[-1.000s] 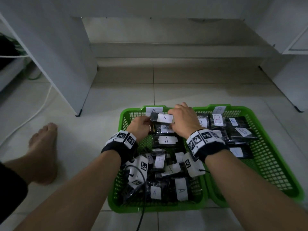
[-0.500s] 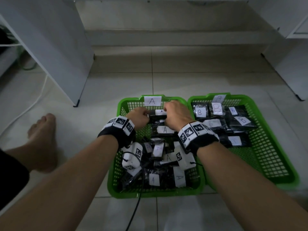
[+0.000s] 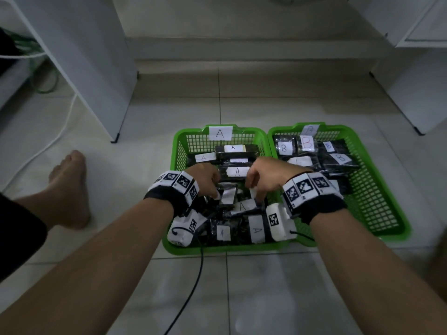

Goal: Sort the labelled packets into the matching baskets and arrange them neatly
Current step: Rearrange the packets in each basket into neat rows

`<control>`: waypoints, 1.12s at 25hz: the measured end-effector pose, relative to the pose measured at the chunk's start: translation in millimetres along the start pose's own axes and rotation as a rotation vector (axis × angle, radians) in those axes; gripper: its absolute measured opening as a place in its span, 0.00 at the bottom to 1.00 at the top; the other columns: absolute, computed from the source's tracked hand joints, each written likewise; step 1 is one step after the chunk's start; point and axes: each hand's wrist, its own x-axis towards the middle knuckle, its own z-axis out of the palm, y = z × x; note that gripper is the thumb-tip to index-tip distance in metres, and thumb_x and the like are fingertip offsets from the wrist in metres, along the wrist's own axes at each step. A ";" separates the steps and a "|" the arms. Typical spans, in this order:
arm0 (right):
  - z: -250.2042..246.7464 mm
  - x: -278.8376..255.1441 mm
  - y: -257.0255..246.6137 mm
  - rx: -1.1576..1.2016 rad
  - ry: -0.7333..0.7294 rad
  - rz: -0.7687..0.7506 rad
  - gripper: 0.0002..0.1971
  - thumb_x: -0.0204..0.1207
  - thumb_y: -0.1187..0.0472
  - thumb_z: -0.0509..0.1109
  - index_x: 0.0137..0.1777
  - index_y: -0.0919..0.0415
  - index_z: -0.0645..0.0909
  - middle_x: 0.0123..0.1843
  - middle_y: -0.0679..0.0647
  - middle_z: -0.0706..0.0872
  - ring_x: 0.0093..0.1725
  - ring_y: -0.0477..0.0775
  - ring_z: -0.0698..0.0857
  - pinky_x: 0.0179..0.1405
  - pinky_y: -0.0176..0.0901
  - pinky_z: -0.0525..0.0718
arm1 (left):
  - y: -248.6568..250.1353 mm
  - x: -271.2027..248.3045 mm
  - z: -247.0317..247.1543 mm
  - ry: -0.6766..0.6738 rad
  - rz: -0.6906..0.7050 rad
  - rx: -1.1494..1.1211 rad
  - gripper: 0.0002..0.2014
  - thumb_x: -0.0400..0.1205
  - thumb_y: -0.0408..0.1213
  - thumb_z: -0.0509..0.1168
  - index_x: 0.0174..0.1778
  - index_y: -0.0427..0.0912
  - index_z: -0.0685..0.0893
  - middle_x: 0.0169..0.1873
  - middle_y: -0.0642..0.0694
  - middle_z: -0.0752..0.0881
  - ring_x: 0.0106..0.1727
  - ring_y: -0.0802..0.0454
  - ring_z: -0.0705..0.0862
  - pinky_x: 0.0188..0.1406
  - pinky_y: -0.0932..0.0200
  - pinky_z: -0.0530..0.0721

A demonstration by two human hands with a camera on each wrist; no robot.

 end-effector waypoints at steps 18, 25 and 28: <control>-14.9 -10.3 37.3 0.676 0.108 -0.034 0.09 0.77 0.69 0.76 0.56 0.64 0.89 0.48 0.61 0.93 0.41 0.56 0.92 0.44 0.50 0.92 | 4.9 6.2 -10.3 -0.056 0.004 -0.269 0.17 0.78 0.37 0.70 0.63 0.51 0.87 0.61 0.53 0.85 0.61 0.53 0.81 0.59 0.59 0.77; 0.9 16.4 22.9 1.061 0.346 -0.012 0.17 0.69 0.68 0.85 0.55 0.65 0.85 0.44 0.60 0.94 0.36 0.52 0.91 0.32 0.42 0.89 | -10.2 13.0 -28.9 0.397 0.257 -0.291 0.28 0.67 0.40 0.82 0.64 0.49 0.84 0.59 0.54 0.86 0.60 0.57 0.83 0.65 0.58 0.80; 2.7 29.3 6.4 1.116 0.303 -0.056 0.16 0.69 0.69 0.84 0.55 0.66 0.84 0.47 0.65 0.93 0.36 0.54 0.91 0.36 0.44 0.89 | -13.6 20.0 -30.8 0.440 0.308 -0.049 0.29 0.64 0.47 0.83 0.62 0.50 0.86 0.56 0.54 0.87 0.57 0.54 0.83 0.61 0.55 0.81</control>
